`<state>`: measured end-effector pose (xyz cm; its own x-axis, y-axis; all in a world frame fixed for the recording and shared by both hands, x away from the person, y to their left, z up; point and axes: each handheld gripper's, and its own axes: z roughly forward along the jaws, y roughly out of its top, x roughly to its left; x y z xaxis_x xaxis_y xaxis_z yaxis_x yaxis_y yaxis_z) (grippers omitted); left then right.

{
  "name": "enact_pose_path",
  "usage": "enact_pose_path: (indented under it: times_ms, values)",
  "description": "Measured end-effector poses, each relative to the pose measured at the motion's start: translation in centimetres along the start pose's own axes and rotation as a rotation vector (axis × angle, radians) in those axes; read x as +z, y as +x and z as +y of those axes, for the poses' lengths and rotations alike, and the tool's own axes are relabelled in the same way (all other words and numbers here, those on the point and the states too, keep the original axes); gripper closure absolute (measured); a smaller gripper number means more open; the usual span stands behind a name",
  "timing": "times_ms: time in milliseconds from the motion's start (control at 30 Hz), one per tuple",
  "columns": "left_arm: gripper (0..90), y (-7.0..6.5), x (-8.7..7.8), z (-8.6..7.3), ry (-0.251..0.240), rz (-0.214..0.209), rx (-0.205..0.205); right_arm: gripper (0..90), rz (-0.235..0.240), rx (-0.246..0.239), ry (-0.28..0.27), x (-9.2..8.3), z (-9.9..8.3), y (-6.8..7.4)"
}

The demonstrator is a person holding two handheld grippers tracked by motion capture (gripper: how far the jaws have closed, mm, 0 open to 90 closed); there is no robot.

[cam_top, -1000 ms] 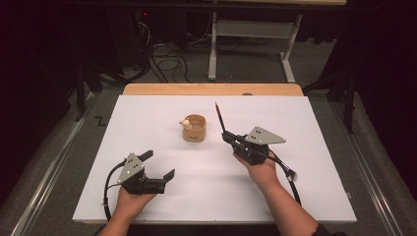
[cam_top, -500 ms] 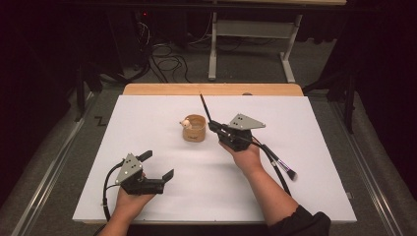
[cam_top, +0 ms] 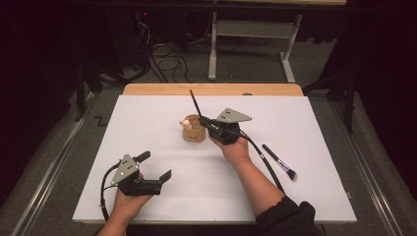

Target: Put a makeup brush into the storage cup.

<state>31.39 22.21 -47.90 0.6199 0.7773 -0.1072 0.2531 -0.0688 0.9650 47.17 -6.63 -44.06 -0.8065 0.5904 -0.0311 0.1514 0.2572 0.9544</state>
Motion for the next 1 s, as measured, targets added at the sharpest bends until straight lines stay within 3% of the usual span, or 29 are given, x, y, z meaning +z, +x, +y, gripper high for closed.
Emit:
enact_pose_path:
  times_ms: [600,1000]
  values:
    - [0.3,0.1,-0.2,-0.1,-0.004,-0.010,-0.005,86.4,-0.011,0.036,0.014,2.8,-0.3,-0.9]
    - [0.3,0.0,-0.2,-0.1,0.003,-0.018,-0.005,86.3,0.003,0.060,0.045,3.3,-1.2,-1.2]
